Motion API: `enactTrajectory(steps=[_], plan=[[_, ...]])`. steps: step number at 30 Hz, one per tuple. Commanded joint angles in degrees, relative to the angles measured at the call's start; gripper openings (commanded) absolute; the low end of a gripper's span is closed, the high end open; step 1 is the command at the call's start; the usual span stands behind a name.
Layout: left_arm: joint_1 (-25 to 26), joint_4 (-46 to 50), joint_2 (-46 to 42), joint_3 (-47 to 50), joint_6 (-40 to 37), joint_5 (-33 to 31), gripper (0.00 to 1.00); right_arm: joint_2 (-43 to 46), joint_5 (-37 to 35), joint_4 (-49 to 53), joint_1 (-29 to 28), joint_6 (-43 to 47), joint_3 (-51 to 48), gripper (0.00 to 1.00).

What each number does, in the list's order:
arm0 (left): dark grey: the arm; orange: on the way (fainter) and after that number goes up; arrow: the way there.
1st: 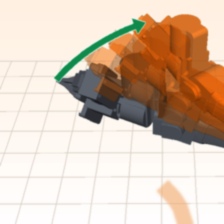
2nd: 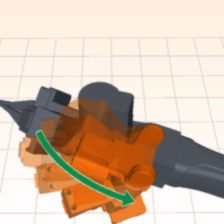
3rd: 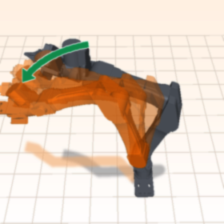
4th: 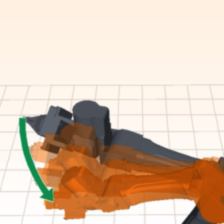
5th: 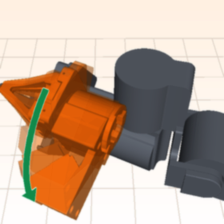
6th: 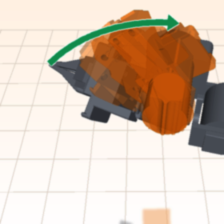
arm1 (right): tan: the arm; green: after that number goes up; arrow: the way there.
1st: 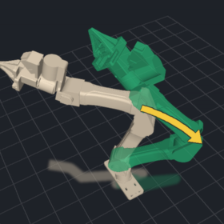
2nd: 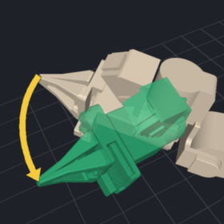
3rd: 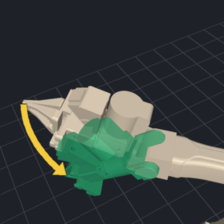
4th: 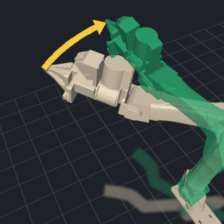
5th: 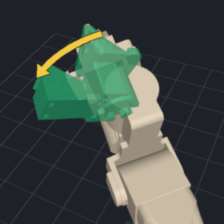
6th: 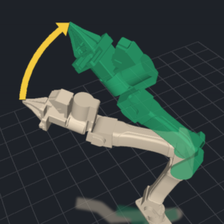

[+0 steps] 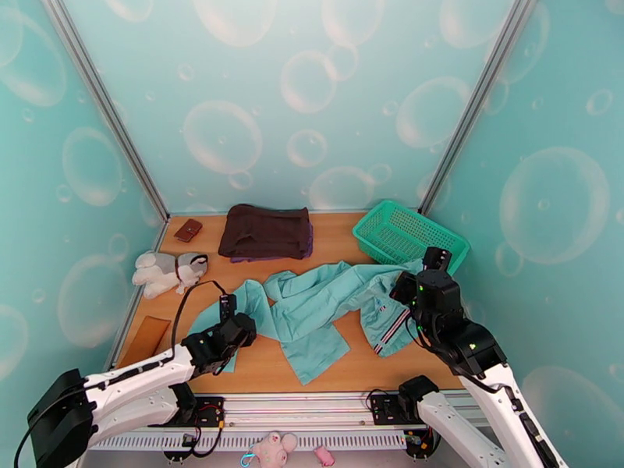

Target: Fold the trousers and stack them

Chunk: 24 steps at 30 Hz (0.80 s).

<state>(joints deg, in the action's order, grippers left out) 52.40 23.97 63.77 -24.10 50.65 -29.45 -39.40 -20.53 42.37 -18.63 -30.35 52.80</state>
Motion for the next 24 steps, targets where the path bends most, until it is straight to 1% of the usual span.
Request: enactTrajectory(steps=[1, 3, 5, 6, 7, 8, 10, 12, 13, 15, 16, 20, 22, 24], plan=[[2.85, 5.75, 7.51, -1.12, 11.32, -0.86, 0.65, 0.52, 0.63, -3.29, 0.37, 1.85, -0.02, 0.00], [4.16, 7.01, 13.59, -2.13, 14.41, -2.05, 0.71, 0.97, 0.28, -3.17, 0.66, 2.14, -0.21, 0.00], [4.97, 6.80, 18.29, -3.12, 16.13, -2.86, 0.74, 1.25, 0.40, -3.07, 1.04, 2.42, -0.48, 0.00], [5.23, 5.91, 19.62, -3.55, 15.70, -2.39, 0.73, 1.25, 0.82, -3.14, 1.21, 2.60, -0.58, 0.00], [5.17, 4.13, 20.64, -3.60, 14.68, -1.66, 0.68, 1.17, 1.15, -3.30, 1.51, 2.74, -0.67, 0.00], [5.14, 2.28, 21.14, -3.45, 13.84, -1.01, 0.60, 1.09, 1.88, -3.34, 1.79, 2.96, -0.68, 0.00], [5.19, 0.43, 20.69, -3.29, 12.77, -0.30, 0.39, 0.96, 3.45, -3.56, 2.27, 3.19, -0.42, 0.00], [5.68, 0.73, 17.64, -3.28, 12.53, -0.98, 0.06, 1.57, 6.10, -4.44, 2.55, 4.05, -0.24, 0.00], [6.16, 1.77, 14.77, -3.48, 12.58, -1.58, 0.00, 2.26, 7.97, -5.25, 2.59, 4.64, -0.31, 0.00], [7.08, 4.54, 7.58, -4.03, 12.63, -3.26, 0.00, 3.66, 12.99, -7.43, 2.59, 6.94, -0.73, 0.00], [7.46, 6.75, 3.18, -4.63, 12.45, -4.32, 0.00, 4.50, 16.72, -8.52, 2.63, 8.19, -1.09, 0.00], [8.67, 17.50, -12.77, -10.01, 11.28, -9.47, 0.00, 6.14, 27.85, -10.42, 2.38, 9.05, -1.51, 0.00], [8.63, 19.47, -18.90, -12.77, 8.23, -10.66, 0.00, 7.50, 31.27, -11.33, 2.05, 8.37, -1.42, 0.00], [8.68, 21.04, -23.33, -16.59, 4.97, -11.86, 0.00, 8.87, 32.97, -11.62, 1.73, 7.83, -0.61, 0.00]])
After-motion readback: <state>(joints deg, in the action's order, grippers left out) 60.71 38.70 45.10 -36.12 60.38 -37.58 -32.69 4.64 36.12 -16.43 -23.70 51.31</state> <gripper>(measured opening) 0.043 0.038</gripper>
